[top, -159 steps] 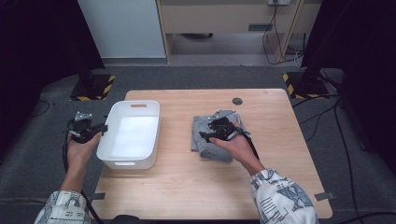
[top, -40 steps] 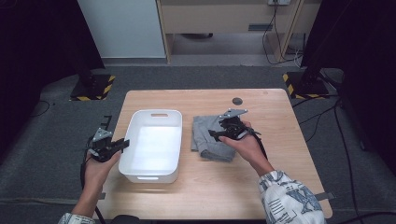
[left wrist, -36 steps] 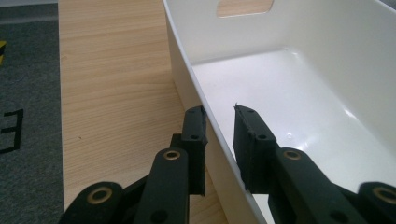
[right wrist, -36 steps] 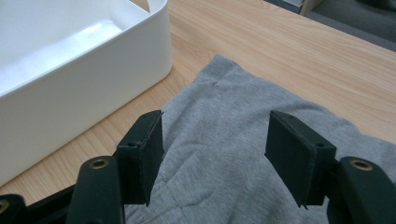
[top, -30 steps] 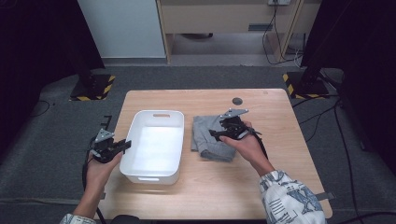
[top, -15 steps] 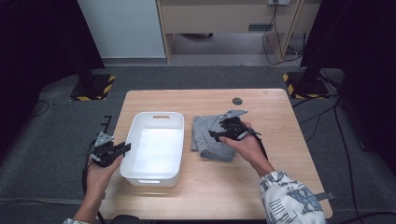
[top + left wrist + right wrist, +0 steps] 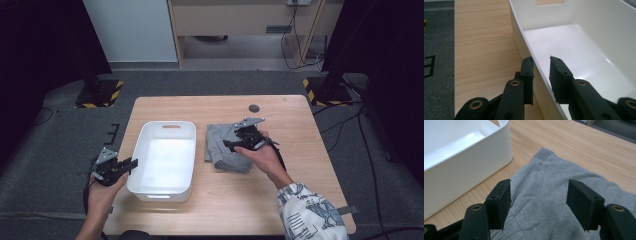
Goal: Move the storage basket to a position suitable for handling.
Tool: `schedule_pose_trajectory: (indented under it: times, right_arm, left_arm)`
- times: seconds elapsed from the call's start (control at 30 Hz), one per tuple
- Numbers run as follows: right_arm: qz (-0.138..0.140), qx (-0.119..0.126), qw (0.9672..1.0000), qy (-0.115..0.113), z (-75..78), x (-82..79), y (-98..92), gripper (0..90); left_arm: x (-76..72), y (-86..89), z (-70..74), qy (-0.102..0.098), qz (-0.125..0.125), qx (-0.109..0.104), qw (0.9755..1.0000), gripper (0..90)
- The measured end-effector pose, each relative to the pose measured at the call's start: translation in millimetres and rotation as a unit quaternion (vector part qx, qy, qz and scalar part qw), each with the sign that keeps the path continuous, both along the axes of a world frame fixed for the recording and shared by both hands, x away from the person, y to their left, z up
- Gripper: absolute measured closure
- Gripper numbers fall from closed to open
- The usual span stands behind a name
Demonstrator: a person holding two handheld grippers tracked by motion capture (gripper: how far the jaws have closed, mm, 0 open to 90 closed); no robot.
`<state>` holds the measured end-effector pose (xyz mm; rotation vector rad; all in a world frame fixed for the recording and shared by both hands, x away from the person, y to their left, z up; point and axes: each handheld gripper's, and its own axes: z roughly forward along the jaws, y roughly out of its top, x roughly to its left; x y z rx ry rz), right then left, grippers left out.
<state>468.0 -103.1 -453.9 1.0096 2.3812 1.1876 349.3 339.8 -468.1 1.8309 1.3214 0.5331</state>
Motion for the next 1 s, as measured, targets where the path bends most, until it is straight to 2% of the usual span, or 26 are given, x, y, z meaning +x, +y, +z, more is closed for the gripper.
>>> schedule_pose_trajectory:
  times: [1.0]
  right_arm:
    - [-0.004,0.004,1.0,-0.002,2.0,0.9,-3.4,35.4]
  left_arm:
    - [-18.8,-5.5,-1.6,-0.001,-0.011,-0.001,0.9999,69.1]
